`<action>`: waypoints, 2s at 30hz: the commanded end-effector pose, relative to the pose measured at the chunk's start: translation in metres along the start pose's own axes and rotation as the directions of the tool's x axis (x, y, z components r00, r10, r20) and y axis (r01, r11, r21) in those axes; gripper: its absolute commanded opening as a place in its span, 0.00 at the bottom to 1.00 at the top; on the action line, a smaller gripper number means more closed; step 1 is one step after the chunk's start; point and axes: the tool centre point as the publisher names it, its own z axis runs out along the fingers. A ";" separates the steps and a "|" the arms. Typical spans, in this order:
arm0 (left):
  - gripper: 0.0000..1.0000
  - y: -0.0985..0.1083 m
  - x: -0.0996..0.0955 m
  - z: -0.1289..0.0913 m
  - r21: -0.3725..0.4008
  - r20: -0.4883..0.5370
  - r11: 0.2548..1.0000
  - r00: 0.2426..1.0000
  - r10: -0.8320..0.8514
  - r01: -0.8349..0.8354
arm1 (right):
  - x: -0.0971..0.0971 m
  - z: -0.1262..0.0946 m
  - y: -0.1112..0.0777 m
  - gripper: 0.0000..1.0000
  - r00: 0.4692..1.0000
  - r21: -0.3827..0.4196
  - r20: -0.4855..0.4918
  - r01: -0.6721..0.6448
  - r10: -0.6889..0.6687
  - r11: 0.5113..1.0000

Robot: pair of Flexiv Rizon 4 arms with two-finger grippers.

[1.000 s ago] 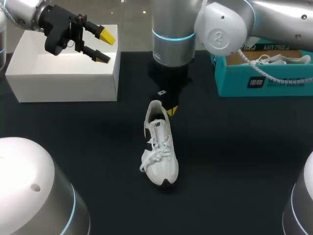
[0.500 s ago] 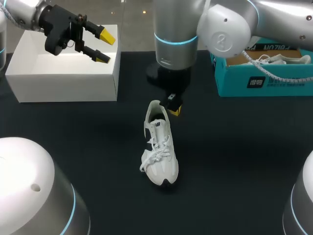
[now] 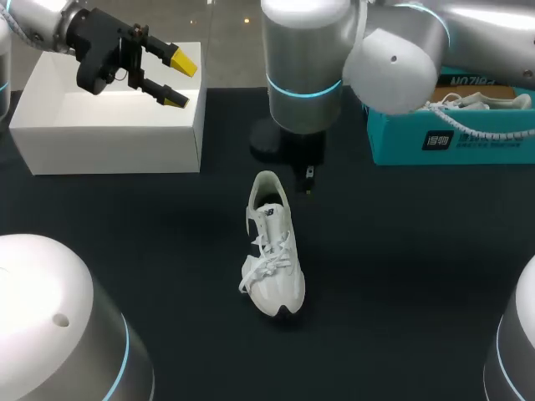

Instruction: Take the shoe out of the shoebox, open the shoe tongue, remove and reinsert the insole, then place the shoe into the shoebox

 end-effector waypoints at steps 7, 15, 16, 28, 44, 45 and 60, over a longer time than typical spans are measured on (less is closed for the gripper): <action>1.00 0.001 0.000 -0.001 0.004 -0.002 1.000 1.000 0.001 -0.001 | -0.013 0.008 0.003 0.00 0.998 -0.034 0.056 -0.032 0.033 0.999; 1.00 0.001 0.000 -0.001 0.004 -0.002 1.000 1.000 0.001 -0.001 | -0.043 0.017 0.028 0.00 0.997 -0.075 0.056 0.059 -0.055 0.995; 1.00 0.001 0.000 -0.001 0.004 -0.002 1.000 1.000 0.001 -0.001 | -0.047 0.018 0.029 0.00 0.997 -0.082 0.060 0.061 -0.056 0.995; 1.00 0.001 0.000 -0.001 0.004 -0.002 1.000 1.000 0.001 -0.001 | -0.082 0.034 0.053 0.93 0.994 -0.123 0.034 0.108 -0.105 0.987; 1.00 0.001 0.000 -0.001 0.004 -0.002 1.000 1.000 0.001 -0.001 | -0.089 0.069 0.077 1.00 0.993 -0.125 0.009 0.122 -0.122 0.985; 1.00 0.001 0.000 -0.001 0.004 -0.002 1.000 1.000 0.001 -0.001 | -0.090 0.071 0.078 1.00 0.993 -0.126 0.008 0.122 -0.122 0.985; 1.00 0.001 0.000 -0.001 0.004 -0.002 1.000 1.000 0.001 -0.001 | -0.104 0.115 0.094 1.00 0.984 -0.116 -0.018 0.173 -0.176 0.978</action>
